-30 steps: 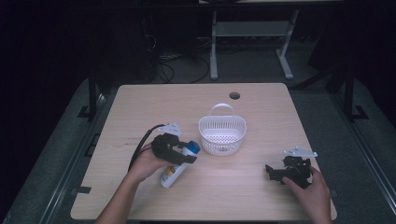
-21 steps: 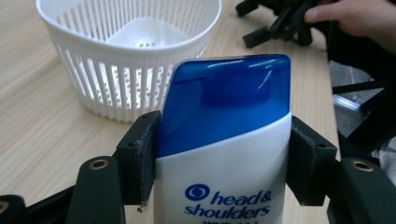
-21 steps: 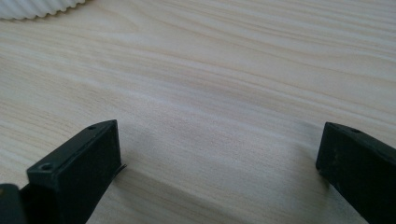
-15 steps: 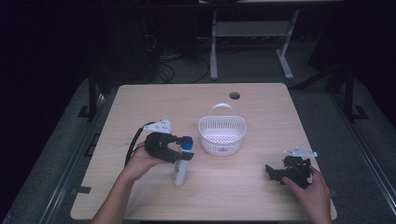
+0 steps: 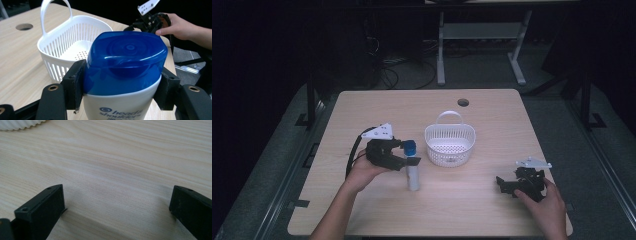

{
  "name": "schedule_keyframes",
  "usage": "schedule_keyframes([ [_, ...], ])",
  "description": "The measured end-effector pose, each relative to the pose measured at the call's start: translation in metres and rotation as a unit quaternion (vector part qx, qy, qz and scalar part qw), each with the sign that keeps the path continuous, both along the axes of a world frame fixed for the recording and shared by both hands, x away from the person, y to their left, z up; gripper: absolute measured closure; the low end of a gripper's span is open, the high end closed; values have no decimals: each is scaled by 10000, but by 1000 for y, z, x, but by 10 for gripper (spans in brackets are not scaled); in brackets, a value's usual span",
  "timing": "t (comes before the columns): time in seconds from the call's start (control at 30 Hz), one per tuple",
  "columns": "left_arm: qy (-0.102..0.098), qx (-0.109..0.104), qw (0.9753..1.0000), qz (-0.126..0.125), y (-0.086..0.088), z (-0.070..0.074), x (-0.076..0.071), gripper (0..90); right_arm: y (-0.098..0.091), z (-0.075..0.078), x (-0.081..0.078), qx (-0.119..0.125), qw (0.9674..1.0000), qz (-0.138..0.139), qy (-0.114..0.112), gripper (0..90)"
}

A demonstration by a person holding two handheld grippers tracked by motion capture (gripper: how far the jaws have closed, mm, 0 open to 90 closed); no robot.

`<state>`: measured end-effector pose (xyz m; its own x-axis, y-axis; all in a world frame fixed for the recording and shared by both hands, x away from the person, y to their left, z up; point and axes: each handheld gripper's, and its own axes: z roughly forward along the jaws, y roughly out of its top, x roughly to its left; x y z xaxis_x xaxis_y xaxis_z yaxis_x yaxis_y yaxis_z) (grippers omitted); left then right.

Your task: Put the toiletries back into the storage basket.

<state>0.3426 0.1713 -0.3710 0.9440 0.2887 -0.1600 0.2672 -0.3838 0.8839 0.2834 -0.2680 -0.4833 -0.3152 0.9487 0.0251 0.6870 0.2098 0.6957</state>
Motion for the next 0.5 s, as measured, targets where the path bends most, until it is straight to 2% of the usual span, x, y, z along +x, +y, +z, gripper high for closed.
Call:
schedule_keyframes([
  [0.5,-334,-38,9993,148,-6,28,5,365,0,0,0,2,10000,-6,-3,0],
])
